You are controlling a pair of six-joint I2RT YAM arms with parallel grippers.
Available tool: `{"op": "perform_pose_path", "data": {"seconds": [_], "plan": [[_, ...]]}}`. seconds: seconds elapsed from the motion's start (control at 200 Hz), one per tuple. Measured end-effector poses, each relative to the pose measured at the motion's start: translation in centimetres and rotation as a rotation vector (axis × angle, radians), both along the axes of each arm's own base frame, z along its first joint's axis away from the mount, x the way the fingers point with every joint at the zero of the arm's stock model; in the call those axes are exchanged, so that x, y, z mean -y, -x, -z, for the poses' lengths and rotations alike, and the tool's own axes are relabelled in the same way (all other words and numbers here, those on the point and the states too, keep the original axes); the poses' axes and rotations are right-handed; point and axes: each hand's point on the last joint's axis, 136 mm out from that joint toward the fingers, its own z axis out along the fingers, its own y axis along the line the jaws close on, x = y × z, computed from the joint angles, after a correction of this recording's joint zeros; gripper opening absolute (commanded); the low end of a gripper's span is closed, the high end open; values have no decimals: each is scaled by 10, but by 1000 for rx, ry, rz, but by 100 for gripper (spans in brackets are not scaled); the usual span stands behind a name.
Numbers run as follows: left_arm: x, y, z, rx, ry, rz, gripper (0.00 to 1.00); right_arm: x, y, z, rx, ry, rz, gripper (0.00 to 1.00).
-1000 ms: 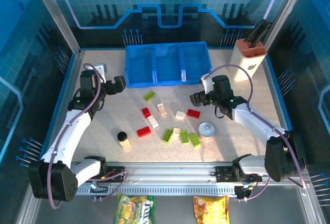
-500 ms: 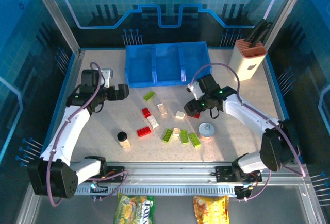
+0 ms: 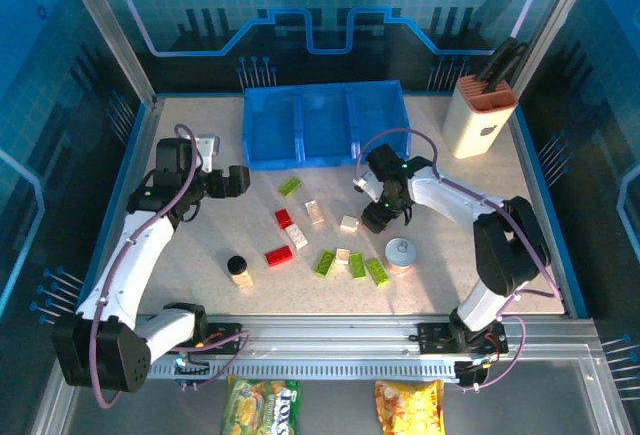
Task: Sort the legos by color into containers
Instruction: Pick up the lego from the center of the table.
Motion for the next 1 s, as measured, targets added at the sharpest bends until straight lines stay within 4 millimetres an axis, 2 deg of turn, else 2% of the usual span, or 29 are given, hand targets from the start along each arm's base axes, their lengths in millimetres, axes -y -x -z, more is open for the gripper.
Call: {"op": "perform_pose_path", "data": {"seconds": [0.28, 0.535, 1.0], "plan": [[0, -1, -3, 12, -2, 2, 99, -4, -3, 25, -65, 33, -32, 71], [0, -1, -3, 13, -2, 2, 99, -9, -4, 40, -101, 44, -61, 63], [0, -1, -3, 13, -3, 2, 99, -8, -6, 45, -108, 54, -64, 39]]}}
